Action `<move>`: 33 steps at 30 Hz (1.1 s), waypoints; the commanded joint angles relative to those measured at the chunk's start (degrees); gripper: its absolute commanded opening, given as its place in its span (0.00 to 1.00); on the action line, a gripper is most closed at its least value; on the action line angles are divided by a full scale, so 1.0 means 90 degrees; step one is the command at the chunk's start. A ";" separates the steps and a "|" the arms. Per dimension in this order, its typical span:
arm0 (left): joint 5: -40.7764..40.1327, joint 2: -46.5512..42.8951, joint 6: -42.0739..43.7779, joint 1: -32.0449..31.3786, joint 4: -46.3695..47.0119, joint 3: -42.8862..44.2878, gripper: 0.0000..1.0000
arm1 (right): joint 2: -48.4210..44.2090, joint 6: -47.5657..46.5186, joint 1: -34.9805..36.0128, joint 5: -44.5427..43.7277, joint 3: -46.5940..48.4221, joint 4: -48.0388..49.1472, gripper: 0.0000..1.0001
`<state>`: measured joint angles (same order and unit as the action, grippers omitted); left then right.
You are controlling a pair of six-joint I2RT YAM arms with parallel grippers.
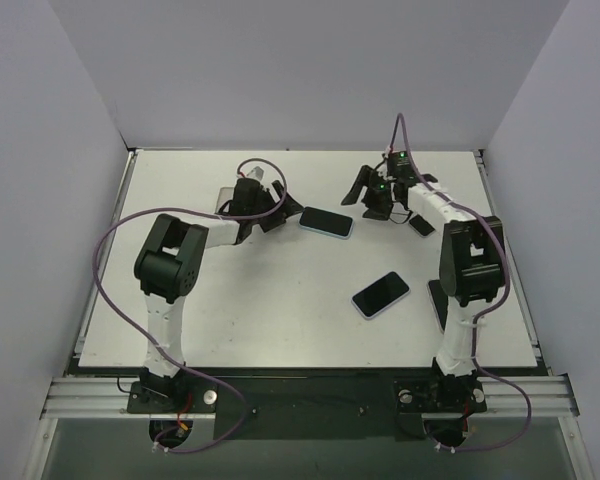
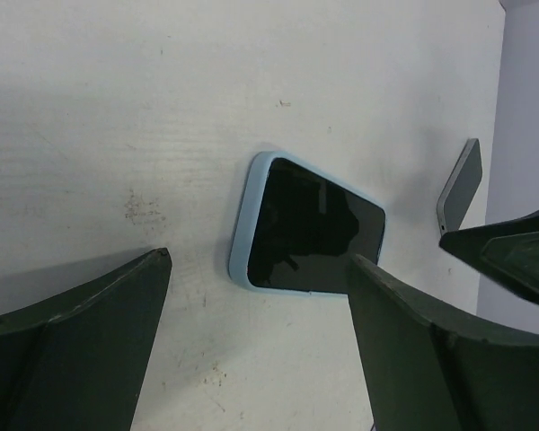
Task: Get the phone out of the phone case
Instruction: Pick up the phone at the center of the board.
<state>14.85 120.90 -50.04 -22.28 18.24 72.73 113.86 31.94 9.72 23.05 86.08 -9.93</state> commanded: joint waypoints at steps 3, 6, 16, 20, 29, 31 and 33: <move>-0.0048 0.0520 -0.0114 -0.0131 0.0212 0.0678 0.90 | 0.0454 0.0542 -0.0044 0.0428 -0.0385 0.0722 0.69; -0.0107 0.0629 -0.0016 -0.0268 0.0073 0.0777 0.90 | 0.0493 0.0659 -0.0035 0.0505 -0.0696 0.0918 0.65; 0.0955 0.0678 -0.0591 -0.0347 0.0677 0.0581 0.74 | 0.0688 0.1489 -0.0035 0.1062 -0.1439 0.2401 0.48; 0.1357 0.0590 -0.1372 -0.0346 0.1741 0.0367 0.59 | 0.0601 0.1616 -0.0044 0.1013 -0.1615 0.2549 0.39; 0.0081 -0.0356 -0.0516 -0.0278 0.0554 -0.0151 0.86 | -0.0276 0.1947 0.0385 0.1062 -0.2560 0.2743 0.33; -0.0875 -0.0776 0.0080 -0.0210 -0.0374 -0.0258 0.87 | -0.0579 0.1833 0.0580 0.1159 -0.2709 0.2667 0.39; -0.1599 -0.1245 0.0422 -0.0103 -0.0786 -0.0492 0.88 | -0.0843 0.1299 0.0649 0.0918 -0.2632 0.2258 0.48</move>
<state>14.13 119.85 -55.77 -24.53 20.47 70.02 112.73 47.75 12.23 30.94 62.78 13.80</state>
